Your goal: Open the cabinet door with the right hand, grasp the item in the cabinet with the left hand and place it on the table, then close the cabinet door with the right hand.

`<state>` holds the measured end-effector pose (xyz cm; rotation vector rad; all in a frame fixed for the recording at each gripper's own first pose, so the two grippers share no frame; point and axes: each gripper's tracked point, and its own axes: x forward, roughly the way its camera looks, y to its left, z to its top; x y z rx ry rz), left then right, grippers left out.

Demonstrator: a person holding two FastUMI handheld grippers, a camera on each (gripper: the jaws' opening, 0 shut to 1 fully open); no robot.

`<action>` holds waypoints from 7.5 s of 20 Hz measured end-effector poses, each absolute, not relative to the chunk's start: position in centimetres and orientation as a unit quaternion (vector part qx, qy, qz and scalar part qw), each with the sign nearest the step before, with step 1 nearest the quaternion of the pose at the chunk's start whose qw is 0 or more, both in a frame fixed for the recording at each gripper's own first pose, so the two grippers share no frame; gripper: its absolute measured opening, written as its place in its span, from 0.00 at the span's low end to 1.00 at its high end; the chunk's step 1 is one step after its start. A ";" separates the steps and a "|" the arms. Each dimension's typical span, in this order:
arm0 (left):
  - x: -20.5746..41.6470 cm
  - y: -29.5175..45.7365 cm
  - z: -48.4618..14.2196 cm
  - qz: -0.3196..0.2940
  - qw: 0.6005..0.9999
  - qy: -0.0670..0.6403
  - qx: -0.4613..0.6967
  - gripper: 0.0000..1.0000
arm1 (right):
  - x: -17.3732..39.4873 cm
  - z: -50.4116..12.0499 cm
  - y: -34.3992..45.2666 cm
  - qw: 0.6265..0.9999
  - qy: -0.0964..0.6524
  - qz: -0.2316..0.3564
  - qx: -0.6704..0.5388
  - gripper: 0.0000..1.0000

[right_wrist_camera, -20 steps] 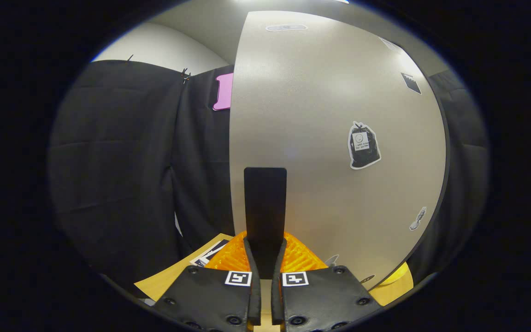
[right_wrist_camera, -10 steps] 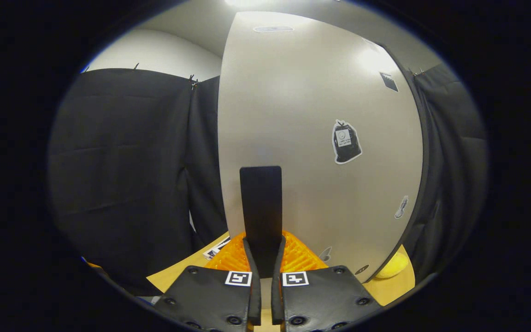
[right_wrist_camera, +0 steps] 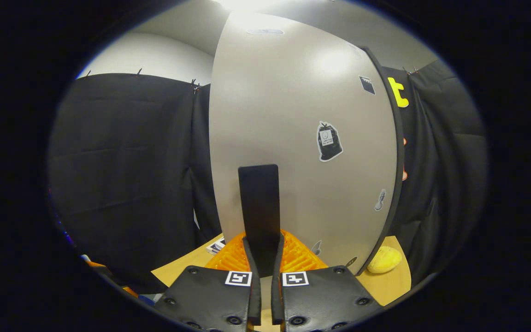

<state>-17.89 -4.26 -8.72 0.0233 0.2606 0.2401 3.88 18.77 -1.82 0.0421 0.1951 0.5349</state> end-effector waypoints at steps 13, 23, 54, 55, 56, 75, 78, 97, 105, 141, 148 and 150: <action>-14.2 -15.3 -8.6 0.010 0.993 0.120 0.020 0.87 | 0.2 -1.8 7.1 0.967 0.116 0.219 0.052 0.09; -10.0 -24.3 -7.9 -0.090 0.989 0.108 0.037 0.86 | 0.9 -1.9 -4.0 0.980 0.112 0.132 0.097 0.07; 7.4 -14.1 -1.8 -0.148 0.987 0.053 -0.026 0.86 | 0.2 2.4 -20.5 0.980 0.043 -0.196 -0.001 0.43; 8.4 -14.7 -1.9 -0.144 0.987 0.058 -0.039 0.88 | 1.1 2.2 -20.8 0.980 0.043 -0.195 0.002 0.44; 9.8 -15.5 -1.7 -0.139 0.987 0.057 -0.051 0.86 | 2.1 1.9 -21.2 0.981 0.044 -0.188 0.012 0.52; 34.4 -25.1 -7.4 -0.069 0.995 0.067 -0.032 0.86 | 13.7 -6.0 -30.2 0.971 0.126 -0.203 0.004 0.94; 35.9 -26.0 -8.7 -0.068 0.995 0.074 -0.027 0.89 | 14.1 -7.1 -31.5 0.969 0.136 -0.205 0.013 0.92; 39.3 -25.6 -14.8 0.006 0.995 0.099 -0.027 0.50 | 15.5 -11.0 -32.3 0.964 0.179 -0.194 0.030 0.92; 38.3 -26.0 -13.1 -0.038 0.996 0.074 -0.031 0.48 | 14.2 -11.5 -28.9 0.968 0.169 -0.176 0.050 0.92; 35.2 -20.4 -18.6 -0.027 0.995 0.089 0.018 0.48 | 4.4 -3.1 -17.7 0.986 0.065 -0.153 0.006 0.92; 33.7 -21.3 -20.4 -0.042 0.994 0.101 0.016 0.49 | 2.6 -4.4 -21.1 0.977 0.085 -0.196 0.022 0.92; 33.7 -21.8 -20.5 -0.045 0.993 0.107 0.004 0.50 | 2.0 -4.0 -21.7 0.974 0.076 -0.205 0.052 0.94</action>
